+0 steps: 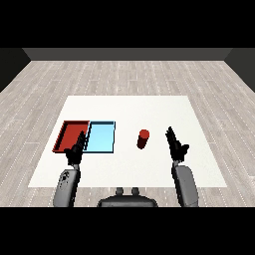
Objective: Pick the red can and put it in the red box
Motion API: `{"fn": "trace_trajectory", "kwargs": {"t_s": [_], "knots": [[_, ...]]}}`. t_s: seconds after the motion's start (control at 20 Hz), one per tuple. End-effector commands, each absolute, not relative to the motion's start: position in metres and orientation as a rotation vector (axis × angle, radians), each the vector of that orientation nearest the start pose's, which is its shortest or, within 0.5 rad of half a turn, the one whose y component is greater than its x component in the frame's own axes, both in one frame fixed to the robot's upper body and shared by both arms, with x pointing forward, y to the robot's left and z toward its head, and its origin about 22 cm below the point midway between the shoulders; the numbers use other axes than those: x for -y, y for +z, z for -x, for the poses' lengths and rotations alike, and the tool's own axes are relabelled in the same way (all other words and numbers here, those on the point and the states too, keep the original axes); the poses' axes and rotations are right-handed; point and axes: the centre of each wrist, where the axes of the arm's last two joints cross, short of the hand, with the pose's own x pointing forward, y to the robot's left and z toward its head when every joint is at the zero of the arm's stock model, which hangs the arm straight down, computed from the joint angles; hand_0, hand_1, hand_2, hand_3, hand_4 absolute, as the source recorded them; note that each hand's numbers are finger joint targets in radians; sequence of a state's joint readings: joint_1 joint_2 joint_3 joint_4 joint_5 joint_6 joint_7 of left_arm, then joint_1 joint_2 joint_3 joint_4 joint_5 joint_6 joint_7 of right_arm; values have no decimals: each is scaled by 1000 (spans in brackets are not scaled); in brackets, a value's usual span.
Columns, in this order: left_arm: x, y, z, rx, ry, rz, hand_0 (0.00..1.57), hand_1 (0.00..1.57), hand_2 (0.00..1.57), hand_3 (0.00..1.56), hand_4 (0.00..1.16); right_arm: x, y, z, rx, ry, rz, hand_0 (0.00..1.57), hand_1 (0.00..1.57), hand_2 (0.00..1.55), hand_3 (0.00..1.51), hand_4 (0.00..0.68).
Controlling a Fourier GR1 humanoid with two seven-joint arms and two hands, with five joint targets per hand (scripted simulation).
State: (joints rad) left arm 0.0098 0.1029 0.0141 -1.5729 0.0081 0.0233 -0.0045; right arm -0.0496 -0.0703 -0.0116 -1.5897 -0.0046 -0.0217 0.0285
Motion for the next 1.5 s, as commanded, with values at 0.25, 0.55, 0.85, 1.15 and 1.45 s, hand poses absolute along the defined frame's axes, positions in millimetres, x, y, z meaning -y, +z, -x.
{"fn": "trace_trajectory", "kwargs": {"t_s": [0.25,0.55,0.85,1.15,1.45], "knots": [[-243,14,-234,1582,-91,-37,0,0,0,0,0,321,11,-227,1609,71,88,0,0,0,0,0],[-238,23,-240,2042,-1,38,0,0,0,0,0,337,19,-219,1932,46,-76,0,0,0,0,0],[-244,1,-227,2046,15,64,0,0,0,0,0,345,18,-226,1930,48,-62,0,0,0,0,0],[-235,7,-236,2064,-11,47,0,0,0,0,0,328,-4,-235,1909,38,-71,0,0,0,0,0],[-253,-6,-230,2060,13,55,0,0,0,0,0,324,-5,-248,1888,15,-121,0,0,0,0,0]]}}
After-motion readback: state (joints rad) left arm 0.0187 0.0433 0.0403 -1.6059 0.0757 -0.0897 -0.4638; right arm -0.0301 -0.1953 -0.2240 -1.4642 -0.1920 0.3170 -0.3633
